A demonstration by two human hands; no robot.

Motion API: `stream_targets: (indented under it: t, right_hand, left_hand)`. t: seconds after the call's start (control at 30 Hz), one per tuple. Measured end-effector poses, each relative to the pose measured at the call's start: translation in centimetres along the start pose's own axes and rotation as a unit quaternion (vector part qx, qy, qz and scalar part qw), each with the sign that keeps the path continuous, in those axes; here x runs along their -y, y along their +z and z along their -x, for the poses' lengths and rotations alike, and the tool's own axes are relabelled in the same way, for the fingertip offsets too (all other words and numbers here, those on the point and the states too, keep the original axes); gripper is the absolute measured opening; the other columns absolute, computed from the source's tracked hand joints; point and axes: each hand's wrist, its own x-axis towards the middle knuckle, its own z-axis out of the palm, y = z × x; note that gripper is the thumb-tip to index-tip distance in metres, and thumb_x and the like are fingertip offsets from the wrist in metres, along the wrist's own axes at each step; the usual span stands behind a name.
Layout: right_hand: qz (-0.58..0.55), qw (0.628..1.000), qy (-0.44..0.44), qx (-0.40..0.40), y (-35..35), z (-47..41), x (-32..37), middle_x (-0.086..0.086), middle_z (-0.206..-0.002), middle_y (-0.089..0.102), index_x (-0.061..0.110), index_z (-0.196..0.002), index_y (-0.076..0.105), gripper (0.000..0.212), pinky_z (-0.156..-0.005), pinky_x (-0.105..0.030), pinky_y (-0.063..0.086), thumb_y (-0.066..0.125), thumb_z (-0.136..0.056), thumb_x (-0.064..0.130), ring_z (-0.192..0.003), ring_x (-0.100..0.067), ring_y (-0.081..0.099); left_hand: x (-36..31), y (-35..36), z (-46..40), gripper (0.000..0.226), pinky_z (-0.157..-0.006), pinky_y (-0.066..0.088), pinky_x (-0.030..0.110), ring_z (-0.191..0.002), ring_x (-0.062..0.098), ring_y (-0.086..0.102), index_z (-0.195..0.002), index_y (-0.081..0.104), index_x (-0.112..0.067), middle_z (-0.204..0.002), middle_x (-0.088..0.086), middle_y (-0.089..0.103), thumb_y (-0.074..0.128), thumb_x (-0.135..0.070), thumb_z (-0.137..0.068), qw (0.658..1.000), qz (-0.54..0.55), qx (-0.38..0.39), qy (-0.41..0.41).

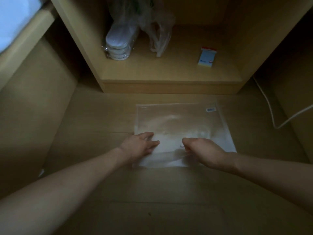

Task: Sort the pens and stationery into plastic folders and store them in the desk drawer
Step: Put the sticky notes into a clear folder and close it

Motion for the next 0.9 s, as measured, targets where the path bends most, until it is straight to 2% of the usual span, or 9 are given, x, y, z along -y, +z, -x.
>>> stream_targets:
  t: [0.13, 0.3, 0.37, 0.43, 0.53, 0.6, 0.67, 0.8, 0.9]
  right_hand:
    - [-0.089, 0.995, 0.004, 0.034, -0.3, 1.8, -0.3, -0.001, -0.085, 0.057, 0.021, -0.082, 0.042, 0.016, -0.070, -0.033, 0.040, 0.052, -0.090, 0.011, -0.081, -0.021, 0.054]
    - [-0.187, 0.981, -0.008, 0.041, 0.5, 3.6, 0.3, 0.008, -0.084, 0.058, 0.031, -0.074, 0.043, 0.028, -0.070, -0.019, 0.040, 0.062, -0.088, 0.017, -0.086, -0.014, 0.058]
    - [-0.186, 0.979, -0.027, 0.084, 1.6, 4.5, 0.5, 0.004, -0.094, 0.062, 0.025, -0.084, 0.054, 0.014, -0.081, -0.027, 0.046, 0.066, -0.085, 0.019, -0.095, -0.017, 0.059]
    - [-0.143, 0.976, -0.056, 0.153, 2.8, 5.4, 0.5, -0.005, -0.116, 0.058, 0.015, -0.107, 0.059, 0.027, -0.091, -0.033, 0.043, 0.068, -0.084, 0.026, -0.108, -0.022, 0.054]
    - [-0.051, 0.968, -0.085, 0.231, 4.3, 6.5, 0.4, -0.007, -0.150, 0.027, 0.019, -0.138, 0.043, 0.056, -0.111, -0.035, 0.026, 0.062, -0.088, 0.034, -0.138, -0.023, 0.026]
    - [-0.032, 0.964, -0.084, 0.248, 4.6, 6.8, 0.2, -0.001, -0.157, 0.011, 0.026, -0.145, 0.034, 0.060, -0.115, -0.045, 0.017, 0.058, -0.090, 0.034, -0.144, -0.020, 0.011]
    - [-0.046, 0.964, -0.084, 0.249, 4.3, 6.7, 0.0, 0.002, -0.157, 0.009, 0.028, -0.145, 0.033, 0.059, -0.114, -0.048, 0.018, 0.057, -0.092, 0.029, -0.145, -0.018, 0.009]
    - [-0.093, 0.967, -0.099, 0.216, 3.8, 6.1, -0.3, -0.003, -0.154, 0.021, 0.019, -0.142, 0.041, 0.051, -0.111, -0.023, 0.019, 0.055, -0.092, 0.015, -0.141, -0.019, 0.020]
    - [-0.115, 0.968, -0.101, 0.200, 3.7, 5.9, -0.5, -0.006, -0.152, 0.027, 0.016, -0.138, 0.047, 0.048, -0.107, -0.017, 0.018, 0.054, -0.091, 0.009, -0.138, -0.019, 0.026]
  left_hand:
    - [-0.9, -0.6, 0.1, 0.051, -0.110, 0.025, 0.039, -0.139, 0.020, 0.029, -0.147, 0.026, -0.033, -0.158, 0.000, 0.010, 0.034, -0.047, -0.099, 1.000, 0.014, 0.017, -0.013]
    - [-2.0, 0.6, 1.0, 0.064, -0.115, 0.015, 0.049, -0.144, 0.025, 0.010, -0.151, 0.011, -0.029, -0.159, 0.005, 0.002, 0.029, -0.056, -0.096, 0.999, -0.004, 0.019, -0.032]
    - [-2.4, 1.3, 1.5, 0.072, -0.116, 0.007, 0.050, -0.145, 0.028, 0.001, -0.151, 0.000, -0.027, -0.159, 0.006, -0.006, 0.027, -0.062, -0.094, 0.999, -0.003, 0.024, -0.048]
    - [-3.0, 1.7, 1.7, 0.082, -0.116, 0.002, 0.050, -0.145, 0.029, -0.006, -0.150, -0.008, -0.027, -0.158, 0.008, -0.012, 0.026, -0.069, -0.089, 0.998, 0.009, 0.007, -0.056]
    - [-3.9, 1.7, 1.7, 0.087, -0.115, -0.004, 0.055, -0.144, 0.030, -0.016, -0.148, -0.017, -0.029, -0.156, 0.007, -0.022, 0.030, -0.070, -0.088, 0.999, -0.017, -0.021, -0.022]
    - [-4.3, 1.7, 1.6, 0.090, -0.113, -0.007, 0.057, -0.143, 0.032, -0.018, -0.147, -0.021, -0.030, -0.155, 0.005, -0.027, 0.034, -0.068, -0.088, 0.999, -0.029, -0.032, -0.005]
    - [-4.6, 1.9, 1.5, 0.091, -0.112, -0.006, 0.058, -0.143, 0.032, -0.018, -0.145, -0.023, -0.030, -0.154, 0.004, -0.028, 0.037, -0.067, -0.088, 0.999, -0.034, -0.042, 0.003]
    - [-4.7, 2.5, 1.4, 0.077, -0.115, -0.003, 0.052, -0.145, 0.030, -0.011, -0.147, -0.016, -0.039, -0.157, 0.005, -0.020, 0.039, -0.053, -0.094, 0.998, -0.032, -0.047, 0.037]
    - [-4.9, 2.8, 1.5, 0.061, -0.116, 0.005, 0.047, -0.145, 0.028, 0.006, -0.148, 0.010, -0.042, -0.158, 0.010, 0.003, 0.042, -0.035, -0.098, 0.985, -0.007, -0.089, 0.146]
